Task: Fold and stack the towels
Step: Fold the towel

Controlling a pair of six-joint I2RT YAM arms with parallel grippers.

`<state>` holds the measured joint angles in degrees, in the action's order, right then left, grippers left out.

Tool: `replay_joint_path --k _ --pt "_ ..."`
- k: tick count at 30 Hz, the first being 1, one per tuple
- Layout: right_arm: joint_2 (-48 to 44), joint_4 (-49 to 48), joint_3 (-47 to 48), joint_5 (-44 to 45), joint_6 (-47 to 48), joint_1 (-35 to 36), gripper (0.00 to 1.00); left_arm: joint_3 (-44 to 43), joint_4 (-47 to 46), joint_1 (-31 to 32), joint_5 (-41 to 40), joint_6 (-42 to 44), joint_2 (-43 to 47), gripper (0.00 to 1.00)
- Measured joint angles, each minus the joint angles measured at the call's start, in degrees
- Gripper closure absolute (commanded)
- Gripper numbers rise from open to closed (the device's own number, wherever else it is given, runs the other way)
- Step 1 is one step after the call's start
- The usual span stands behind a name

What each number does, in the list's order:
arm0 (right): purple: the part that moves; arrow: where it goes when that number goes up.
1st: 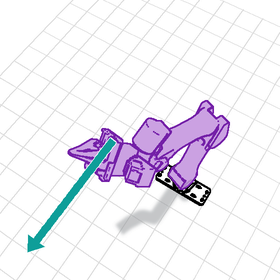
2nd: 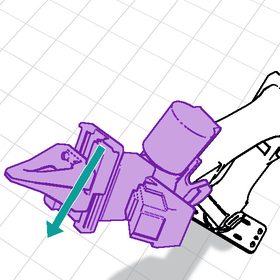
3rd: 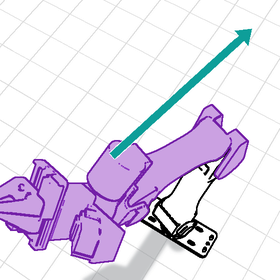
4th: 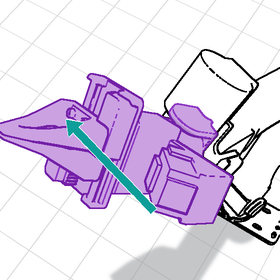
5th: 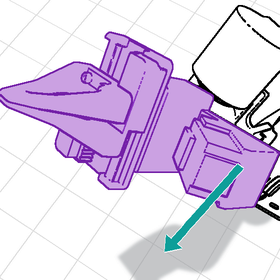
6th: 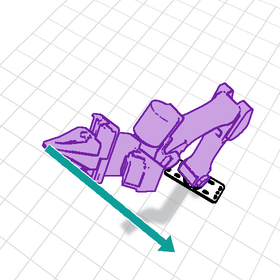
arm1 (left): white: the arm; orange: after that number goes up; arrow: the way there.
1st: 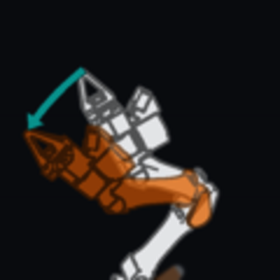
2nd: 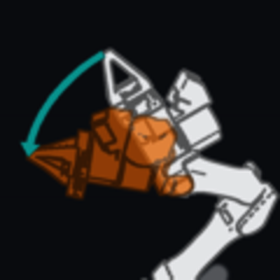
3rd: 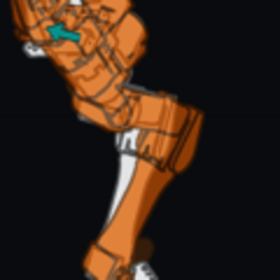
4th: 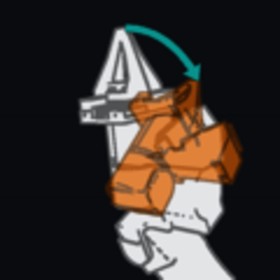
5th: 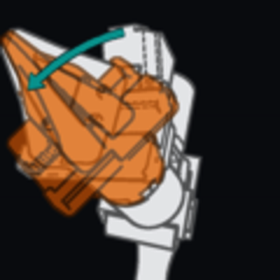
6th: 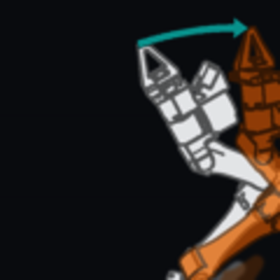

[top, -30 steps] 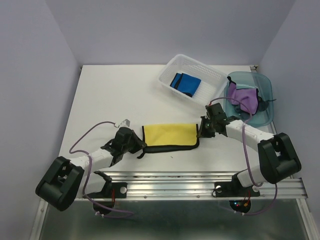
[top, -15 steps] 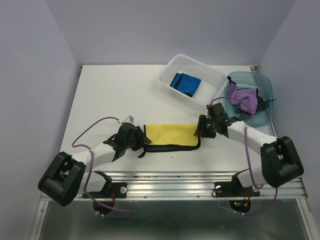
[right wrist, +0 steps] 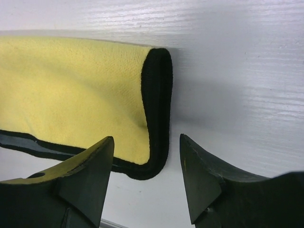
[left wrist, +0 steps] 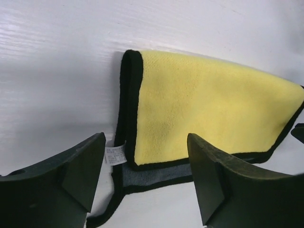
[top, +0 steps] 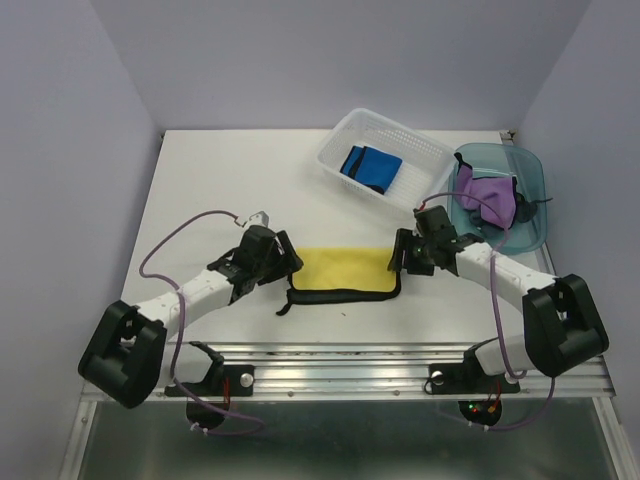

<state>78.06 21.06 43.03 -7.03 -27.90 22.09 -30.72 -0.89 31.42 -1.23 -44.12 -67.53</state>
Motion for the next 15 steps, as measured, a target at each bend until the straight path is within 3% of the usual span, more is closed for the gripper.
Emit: replay_joint_path --k 7,10,15 --pt "3.69 -1.73 -0.42 -0.13 0.07 0.0 0.43 -4.26 -1.75 -0.02 -0.07 3.08 -12.44 0.53" --pt "3.8 -2.54 -1.57 -0.33 -0.02 0.0 0.48 -4.26 -1.92 -0.02 0.02 3.45 -13.84 0.68" --pt "4.57 -4.17 -2.78 -0.76 -0.37 -0.02 0.54 -2.73 -3.19 -0.02 0.44 3.1 -13.84 0.82"
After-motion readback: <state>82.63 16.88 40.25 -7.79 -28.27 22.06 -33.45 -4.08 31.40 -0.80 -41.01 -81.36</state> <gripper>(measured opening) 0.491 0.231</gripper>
